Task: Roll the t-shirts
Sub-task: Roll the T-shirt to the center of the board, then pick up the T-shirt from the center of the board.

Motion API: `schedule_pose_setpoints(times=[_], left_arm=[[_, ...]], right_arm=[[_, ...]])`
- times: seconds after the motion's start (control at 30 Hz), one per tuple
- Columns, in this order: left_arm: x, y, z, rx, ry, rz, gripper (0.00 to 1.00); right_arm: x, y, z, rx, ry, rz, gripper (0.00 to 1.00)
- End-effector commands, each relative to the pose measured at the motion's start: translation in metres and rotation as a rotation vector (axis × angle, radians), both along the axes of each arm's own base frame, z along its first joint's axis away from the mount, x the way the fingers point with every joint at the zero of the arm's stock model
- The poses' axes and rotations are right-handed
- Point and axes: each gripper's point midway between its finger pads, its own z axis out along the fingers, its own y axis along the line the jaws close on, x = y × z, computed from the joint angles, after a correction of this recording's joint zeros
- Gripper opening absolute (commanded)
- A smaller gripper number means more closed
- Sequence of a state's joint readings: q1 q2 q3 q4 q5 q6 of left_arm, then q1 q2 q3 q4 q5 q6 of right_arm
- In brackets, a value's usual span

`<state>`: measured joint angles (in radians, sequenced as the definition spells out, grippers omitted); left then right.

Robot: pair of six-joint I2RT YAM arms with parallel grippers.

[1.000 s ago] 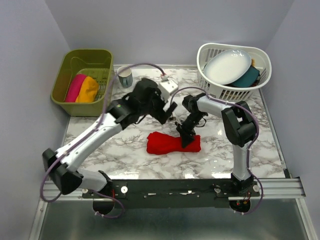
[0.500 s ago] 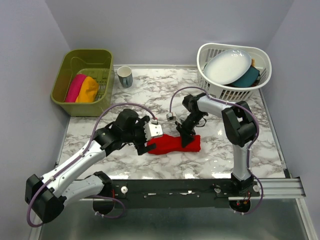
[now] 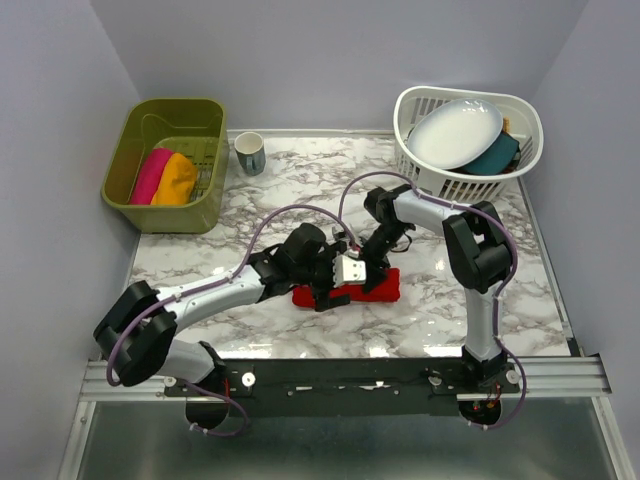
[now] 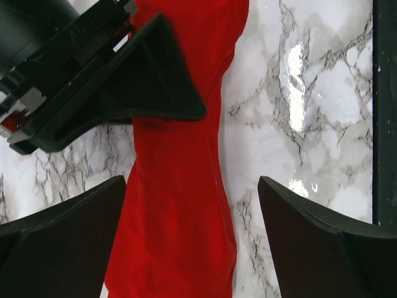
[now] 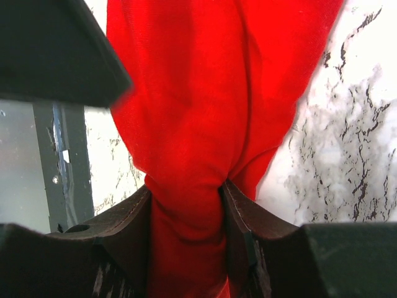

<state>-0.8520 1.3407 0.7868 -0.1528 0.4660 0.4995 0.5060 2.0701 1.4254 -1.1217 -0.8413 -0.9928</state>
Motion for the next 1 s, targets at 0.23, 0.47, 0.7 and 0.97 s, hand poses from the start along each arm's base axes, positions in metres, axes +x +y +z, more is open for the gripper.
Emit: schedule_pose_setpoints(times=[0.23, 0.47, 0.7, 0.97], left_arm=[[0.01, -0.027, -0.026, -0.022, -0.055, 0.006, 0.98], [0.012, -0.025, -0.056, 0.043, -0.046, 0.015, 0.98], [0.017, -0.028, -0.051, 0.053, -0.036, 0.029, 0.98], [0.015, -0.029, -0.041, 0.073, 0.022, -0.002, 0.96]], right_arm=[[0.002, 0.001, -0.003, 0.031, -0.066, 0.025, 0.49], [-0.001, -0.001, -0.002, 0.041, -0.084, 0.027, 0.49], [-0.003, -0.001, -0.002, 0.05, -0.095, 0.037, 0.49], [-0.003, -0.001, -0.003, 0.049, -0.097, 0.039, 0.5]])
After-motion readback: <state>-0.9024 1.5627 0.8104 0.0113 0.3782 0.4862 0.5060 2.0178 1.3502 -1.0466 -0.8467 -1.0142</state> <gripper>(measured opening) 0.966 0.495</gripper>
